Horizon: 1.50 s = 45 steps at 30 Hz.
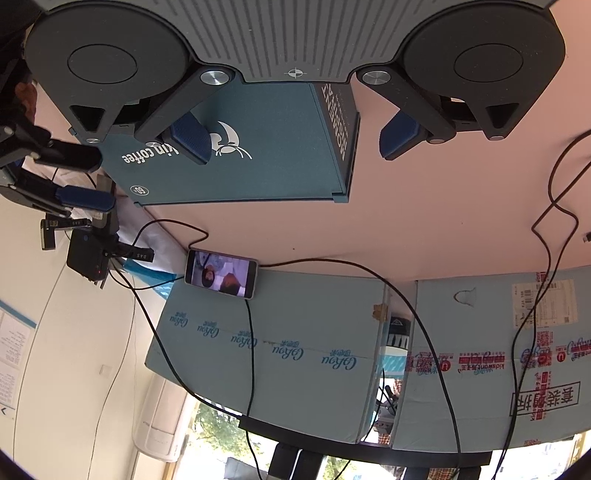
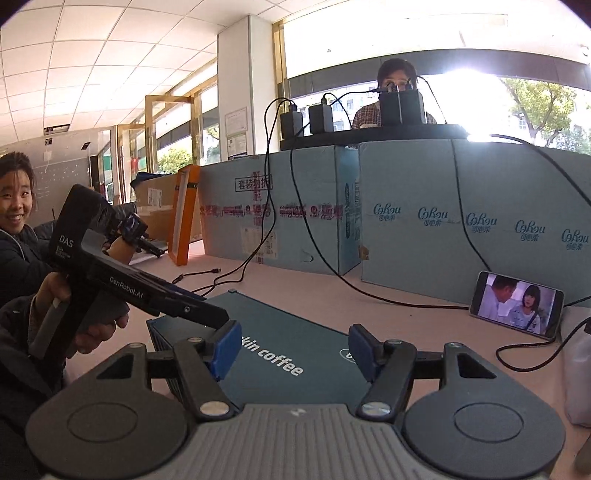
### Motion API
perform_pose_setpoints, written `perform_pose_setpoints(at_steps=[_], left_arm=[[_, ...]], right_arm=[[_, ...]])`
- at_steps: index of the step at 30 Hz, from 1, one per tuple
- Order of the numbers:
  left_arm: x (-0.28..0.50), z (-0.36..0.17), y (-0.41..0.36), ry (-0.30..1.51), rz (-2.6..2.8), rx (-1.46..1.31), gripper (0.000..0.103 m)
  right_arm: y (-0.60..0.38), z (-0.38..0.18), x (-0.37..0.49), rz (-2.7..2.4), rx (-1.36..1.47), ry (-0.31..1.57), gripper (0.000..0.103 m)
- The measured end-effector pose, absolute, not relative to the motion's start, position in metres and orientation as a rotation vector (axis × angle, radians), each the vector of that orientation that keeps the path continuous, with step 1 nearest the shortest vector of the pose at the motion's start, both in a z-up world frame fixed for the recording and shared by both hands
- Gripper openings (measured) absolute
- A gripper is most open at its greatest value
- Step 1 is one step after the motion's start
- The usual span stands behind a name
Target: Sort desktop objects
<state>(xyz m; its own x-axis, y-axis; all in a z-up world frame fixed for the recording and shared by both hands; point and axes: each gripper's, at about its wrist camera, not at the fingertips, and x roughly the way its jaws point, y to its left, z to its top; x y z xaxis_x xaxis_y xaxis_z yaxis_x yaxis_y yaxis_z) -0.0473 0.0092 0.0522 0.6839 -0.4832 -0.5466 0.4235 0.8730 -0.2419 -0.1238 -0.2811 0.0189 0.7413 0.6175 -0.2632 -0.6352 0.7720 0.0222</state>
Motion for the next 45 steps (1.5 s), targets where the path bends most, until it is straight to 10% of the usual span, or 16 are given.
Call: perform_pose_setpoints(at_steps=[9,17,45], left_arm=[[-0.048,0.053,0.008,0.629,-0.533,-0.077,0.099],[-0.080,0.066,0.033,0.538,-0.704,0.045,0.099],[-0.091,0.020,0.006,0.581,-0.735,0.185,0.093]], right_arm=[[-0.277,0.006,-0.127,0.694,-0.136,0.259,0.064],[-0.314,-0.004,-0.162,0.628,-0.162,0.164,0.086],[-0.308,-0.035,-0.144,0.732,-0.100,0.391,0.075]])
